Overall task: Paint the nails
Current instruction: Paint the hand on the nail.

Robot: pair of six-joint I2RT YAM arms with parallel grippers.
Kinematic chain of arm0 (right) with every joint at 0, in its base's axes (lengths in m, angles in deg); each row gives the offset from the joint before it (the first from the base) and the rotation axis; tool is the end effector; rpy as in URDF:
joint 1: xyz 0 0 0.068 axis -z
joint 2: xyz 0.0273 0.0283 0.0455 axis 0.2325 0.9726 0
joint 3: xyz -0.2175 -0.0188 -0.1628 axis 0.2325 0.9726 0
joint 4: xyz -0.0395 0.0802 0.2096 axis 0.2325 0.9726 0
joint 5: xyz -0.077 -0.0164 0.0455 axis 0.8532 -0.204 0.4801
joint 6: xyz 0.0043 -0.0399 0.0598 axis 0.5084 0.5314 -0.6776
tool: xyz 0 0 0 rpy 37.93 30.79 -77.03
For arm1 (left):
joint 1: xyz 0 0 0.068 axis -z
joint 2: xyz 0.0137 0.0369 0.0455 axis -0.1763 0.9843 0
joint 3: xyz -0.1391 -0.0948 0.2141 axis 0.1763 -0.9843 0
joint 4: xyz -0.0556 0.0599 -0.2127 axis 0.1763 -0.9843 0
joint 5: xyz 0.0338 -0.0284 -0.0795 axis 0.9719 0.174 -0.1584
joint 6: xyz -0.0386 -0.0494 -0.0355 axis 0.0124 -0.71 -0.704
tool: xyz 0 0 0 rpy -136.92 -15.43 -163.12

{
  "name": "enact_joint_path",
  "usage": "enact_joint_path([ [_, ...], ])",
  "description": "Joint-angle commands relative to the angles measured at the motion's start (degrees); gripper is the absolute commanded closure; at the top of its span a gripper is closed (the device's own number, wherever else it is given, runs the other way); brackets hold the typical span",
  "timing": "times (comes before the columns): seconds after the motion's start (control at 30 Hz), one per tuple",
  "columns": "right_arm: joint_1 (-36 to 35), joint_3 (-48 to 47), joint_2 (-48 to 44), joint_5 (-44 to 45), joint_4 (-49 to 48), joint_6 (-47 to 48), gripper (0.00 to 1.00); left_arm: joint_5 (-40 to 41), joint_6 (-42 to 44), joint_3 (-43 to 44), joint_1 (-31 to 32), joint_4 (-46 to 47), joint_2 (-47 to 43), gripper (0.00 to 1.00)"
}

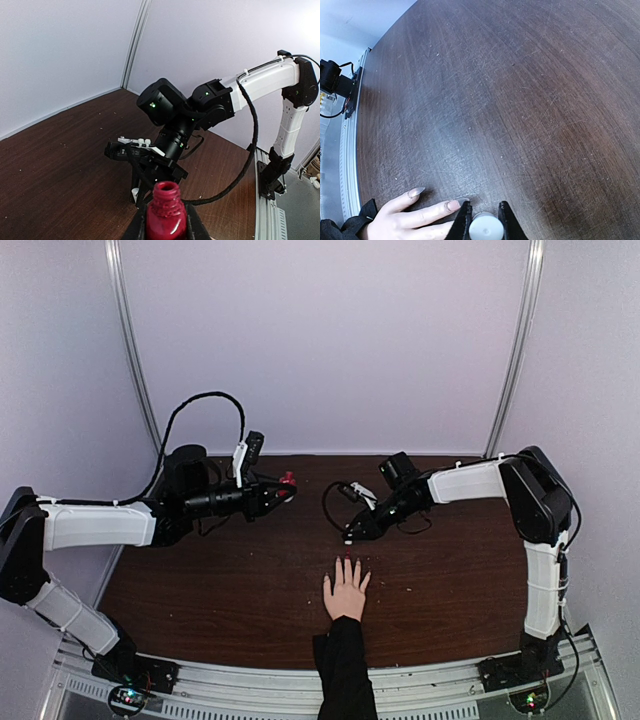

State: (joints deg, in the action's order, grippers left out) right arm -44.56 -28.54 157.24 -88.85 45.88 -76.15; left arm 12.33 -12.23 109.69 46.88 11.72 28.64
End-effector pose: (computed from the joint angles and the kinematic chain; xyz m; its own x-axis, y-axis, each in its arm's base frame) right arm 0.3281 0.2508 0.1639 -0.5944 -0.4740 -0.6496 -0.8001 0.2680 0.5367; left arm 0.2332 -0.2137 0.2846 -0.4211 -0.0701 -0.9043 0.8344 0.3611 -0.4165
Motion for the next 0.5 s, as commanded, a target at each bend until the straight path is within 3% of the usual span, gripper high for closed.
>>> enact_joint_path([
  [0.0, 0.1, -1.5, 0.8, 1.0, -1.1, -0.2, 1.0, -0.4, 0.6, -0.4, -0.4, 3.6, 0.0, 1.0],
  [0.47, 0.1, -1.5, 0.6, 1.4, -1.2, -0.2, 1.0, -0.4, 0.4, -0.5, -0.4, 3.7, -0.1, 1.0],
])
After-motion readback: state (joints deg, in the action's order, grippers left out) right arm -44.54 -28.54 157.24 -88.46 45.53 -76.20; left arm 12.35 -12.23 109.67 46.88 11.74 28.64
